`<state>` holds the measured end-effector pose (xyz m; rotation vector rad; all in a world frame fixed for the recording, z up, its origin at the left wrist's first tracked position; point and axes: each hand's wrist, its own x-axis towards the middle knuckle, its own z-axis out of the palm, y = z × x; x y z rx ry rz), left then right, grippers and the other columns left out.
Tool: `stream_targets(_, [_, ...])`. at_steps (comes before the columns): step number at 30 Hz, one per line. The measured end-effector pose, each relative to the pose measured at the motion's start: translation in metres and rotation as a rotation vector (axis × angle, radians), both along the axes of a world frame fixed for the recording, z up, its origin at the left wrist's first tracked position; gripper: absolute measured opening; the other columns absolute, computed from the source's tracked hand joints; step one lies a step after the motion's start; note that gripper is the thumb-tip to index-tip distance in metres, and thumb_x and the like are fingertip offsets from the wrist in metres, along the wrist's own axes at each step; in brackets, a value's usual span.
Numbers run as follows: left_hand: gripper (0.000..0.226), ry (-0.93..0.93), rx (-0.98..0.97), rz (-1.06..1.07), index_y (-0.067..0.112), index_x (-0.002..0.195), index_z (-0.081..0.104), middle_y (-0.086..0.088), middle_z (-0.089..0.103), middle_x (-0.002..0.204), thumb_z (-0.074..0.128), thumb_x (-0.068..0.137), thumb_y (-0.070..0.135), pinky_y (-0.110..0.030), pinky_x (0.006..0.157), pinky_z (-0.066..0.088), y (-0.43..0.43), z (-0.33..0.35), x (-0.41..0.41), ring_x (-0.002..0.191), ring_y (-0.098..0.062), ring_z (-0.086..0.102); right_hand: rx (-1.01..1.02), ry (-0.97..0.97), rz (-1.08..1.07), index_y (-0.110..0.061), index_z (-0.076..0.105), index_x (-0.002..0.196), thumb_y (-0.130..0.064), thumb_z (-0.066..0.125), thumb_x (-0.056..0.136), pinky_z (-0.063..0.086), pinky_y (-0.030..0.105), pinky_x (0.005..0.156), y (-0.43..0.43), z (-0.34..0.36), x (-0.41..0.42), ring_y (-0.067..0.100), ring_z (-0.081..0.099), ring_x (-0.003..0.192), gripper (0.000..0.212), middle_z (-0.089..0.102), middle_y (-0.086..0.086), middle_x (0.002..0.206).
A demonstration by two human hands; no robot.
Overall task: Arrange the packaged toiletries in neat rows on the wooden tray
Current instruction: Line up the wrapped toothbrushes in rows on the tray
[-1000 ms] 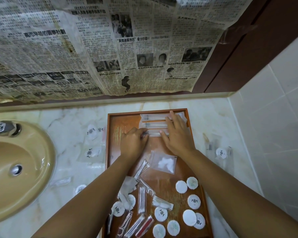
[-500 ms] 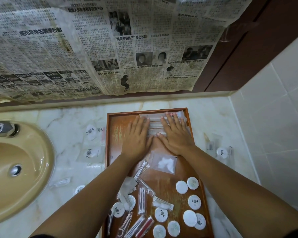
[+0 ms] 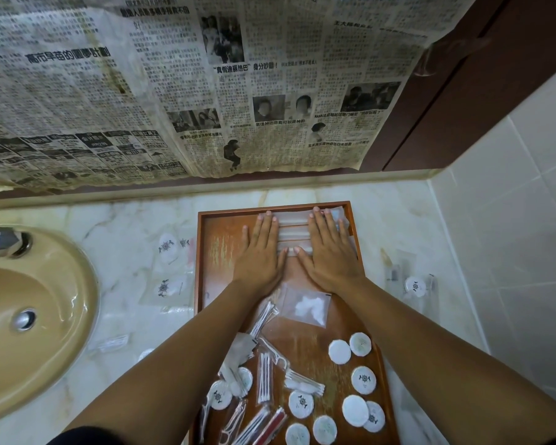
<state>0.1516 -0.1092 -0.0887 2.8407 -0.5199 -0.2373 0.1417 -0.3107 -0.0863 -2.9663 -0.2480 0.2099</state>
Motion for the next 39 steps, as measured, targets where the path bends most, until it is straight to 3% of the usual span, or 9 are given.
stream_targets(11, [0.069, 0.008, 0.012, 0.008, 0.009, 0.162, 0.0, -0.009, -0.006, 0.17, 0.015, 0.107, 0.048, -0.056, 0.125, 0.005, -0.002, -0.003, -0.001, 0.156, -0.021, -0.014, 0.093, 0.068, -0.066, -0.012, -0.007, 0.162, -0.071, 0.014, 0.098, -0.004, 0.043, 0.127, 0.001, 0.01, -0.004, 0.019, -0.019, 0.155, 0.089, -0.014, 0.006, 0.17])
stream_targets(13, [0.071, 0.017, 0.013, 0.018, 0.009, 0.162, 0.0, -0.009, -0.007, 0.17, 0.013, 0.105, 0.05, -0.058, 0.124, 0.004, -0.004, 0.001, 0.0, 0.156, -0.022, -0.014, 0.165, 0.021, -0.074, -0.013, -0.002, 0.163, -0.066, 0.024, 0.1, -0.003, 0.042, 0.128, -0.002, 0.024, -0.014, 0.018, -0.015, 0.156, 0.086, -0.009, 0.005, 0.171])
stream_targets(15, [0.074, -0.001, 0.022, 0.031, 0.007, 0.162, 0.003, -0.012, -0.005, 0.17, 0.013, 0.104, 0.051, -0.059, 0.124, -0.004, -0.01, 0.01, -0.001, 0.156, -0.025, -0.012, 0.279, -0.038, -0.121, -0.016, 0.014, 0.162, -0.055, 0.041, 0.102, 0.007, 0.039, 0.127, -0.007, 0.041, -0.035, 0.019, 0.0, 0.157, 0.077, 0.008, 0.003, 0.17])
stream_targets(17, [0.073, -0.051, 0.016, -0.016, 0.006, 0.162, 0.008, -0.014, 0.0, 0.17, 0.014, 0.103, 0.05, -0.055, 0.124, -0.011, -0.026, 0.024, -0.005, 0.157, -0.028, -0.007, 0.391, -0.129, -0.222, -0.017, 0.038, 0.154, -0.039, 0.054, 0.1, 0.028, 0.038, 0.121, -0.018, 0.057, -0.068, 0.021, 0.029, 0.149, 0.06, 0.036, 0.003, 0.16])
stream_targets(21, [0.067, 0.021, -0.132, -0.302, 0.009, 0.161, 0.017, -0.014, 0.011, 0.169, 0.02, 0.106, 0.046, -0.045, 0.127, -0.004, -0.082, 0.042, -0.033, 0.157, -0.027, 0.004, 0.477, -0.308, -0.513, -0.014, 0.064, 0.127, -0.018, 0.065, 0.095, 0.049, 0.041, 0.1, -0.065, 0.072, -0.143, 0.022, 0.054, 0.12, 0.033, 0.062, 0.005, 0.127])
stream_targets(24, [0.064, 0.087, -0.1, -0.474, 0.008, 0.161, 0.016, -0.014, 0.011, 0.169, 0.025, 0.109, 0.043, -0.042, 0.127, -0.001, -0.12, 0.039, -0.061, 0.157, -0.028, 0.007, 0.501, -0.211, -0.78, -0.016, 0.066, 0.125, -0.015, 0.067, 0.095, 0.049, 0.031, 0.09, -0.103, 0.077, -0.192, 0.022, 0.06, 0.108, 0.03, 0.062, 0.004, 0.121])
stream_targets(29, [0.066, 0.182, -0.001, -0.378, 0.002, 0.16, 0.007, -0.014, -0.002, 0.169, 0.028, 0.11, 0.039, -0.039, 0.127, -0.005, -0.15, 0.035, -0.08, 0.157, -0.029, -0.004, 0.53, 0.014, -1.028, -0.011, 0.065, 0.129, -0.021, 0.067, 0.097, 0.043, 0.025, 0.091, -0.145, 0.073, -0.233, 0.02, 0.063, 0.1, 0.034, 0.064, 0.009, 0.126])
stream_targets(34, [0.072, 0.149, 0.02, -0.377, -0.002, 0.159, 0.006, -0.02, -0.005, 0.168, 0.014, 0.106, 0.045, -0.042, 0.126, -0.007, -0.15, 0.026, -0.086, 0.156, -0.033, -0.006, 0.569, 0.237, -1.052, -0.01, 0.064, 0.133, -0.038, 0.065, 0.097, 0.041, 0.028, 0.101, -0.153, 0.07, -0.23, 0.026, 0.059, 0.125, 0.046, 0.065, 0.008, 0.135])
stream_targets(39, [0.078, 0.097, 0.043, -0.358, -0.006, 0.157, 0.008, -0.025, -0.001, 0.166, -0.003, 0.1, 0.046, -0.045, 0.127, -0.003, -0.152, 0.02, -0.094, 0.156, -0.036, -0.002, 0.569, 0.256, -1.072, -0.002, 0.073, 0.111, -0.033, 0.068, 0.092, 0.055, 0.038, 0.091, -0.146, 0.07, -0.221, 0.032, 0.067, 0.108, 0.036, 0.073, 0.016, 0.115])
